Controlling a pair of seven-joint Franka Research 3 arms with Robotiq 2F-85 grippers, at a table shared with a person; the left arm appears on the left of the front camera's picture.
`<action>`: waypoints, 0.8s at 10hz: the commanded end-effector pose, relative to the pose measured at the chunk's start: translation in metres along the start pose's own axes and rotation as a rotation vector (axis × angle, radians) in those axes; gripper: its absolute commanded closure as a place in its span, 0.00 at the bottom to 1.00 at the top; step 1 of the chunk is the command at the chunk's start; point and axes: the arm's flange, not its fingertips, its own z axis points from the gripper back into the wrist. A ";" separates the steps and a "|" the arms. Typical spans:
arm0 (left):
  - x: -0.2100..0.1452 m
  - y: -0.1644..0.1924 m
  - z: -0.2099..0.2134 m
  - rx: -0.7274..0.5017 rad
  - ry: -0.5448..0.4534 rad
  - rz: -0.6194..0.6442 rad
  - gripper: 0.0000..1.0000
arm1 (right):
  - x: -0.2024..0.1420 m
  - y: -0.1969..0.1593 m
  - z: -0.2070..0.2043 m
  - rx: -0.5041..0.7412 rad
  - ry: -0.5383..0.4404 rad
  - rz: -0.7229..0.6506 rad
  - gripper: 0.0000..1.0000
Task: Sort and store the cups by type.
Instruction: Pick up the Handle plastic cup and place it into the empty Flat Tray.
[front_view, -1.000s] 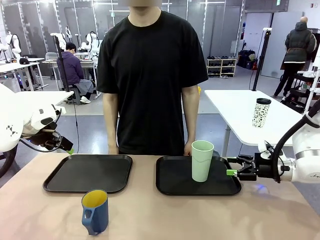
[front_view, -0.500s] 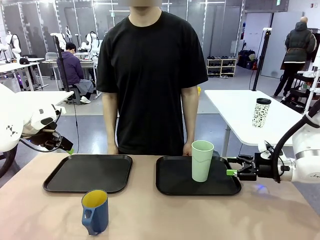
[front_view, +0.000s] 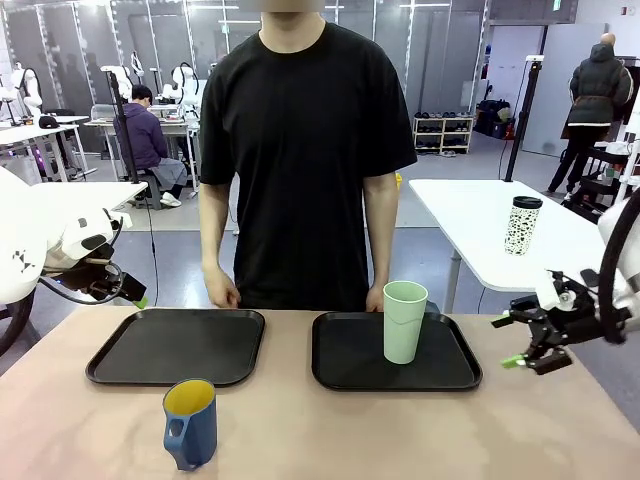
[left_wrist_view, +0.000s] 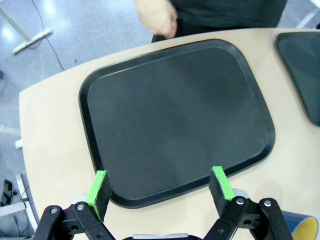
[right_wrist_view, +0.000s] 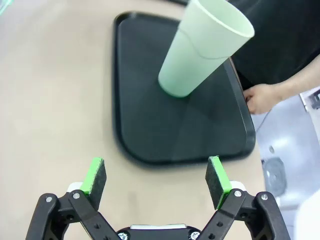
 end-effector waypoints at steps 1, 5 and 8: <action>0.001 0.000 0.001 0.003 -0.005 -0.002 0.00 | 0.042 0.011 0.007 0.081 0.199 0.035 0.00; 0.001 0.000 0.001 0.003 -0.005 -0.002 0.00 | 0.074 0.014 0.017 0.126 0.414 -0.057 0.00; 0.001 0.000 0.001 0.003 -0.005 -0.002 0.00 | 0.074 0.017 0.015 0.117 0.463 -0.110 0.00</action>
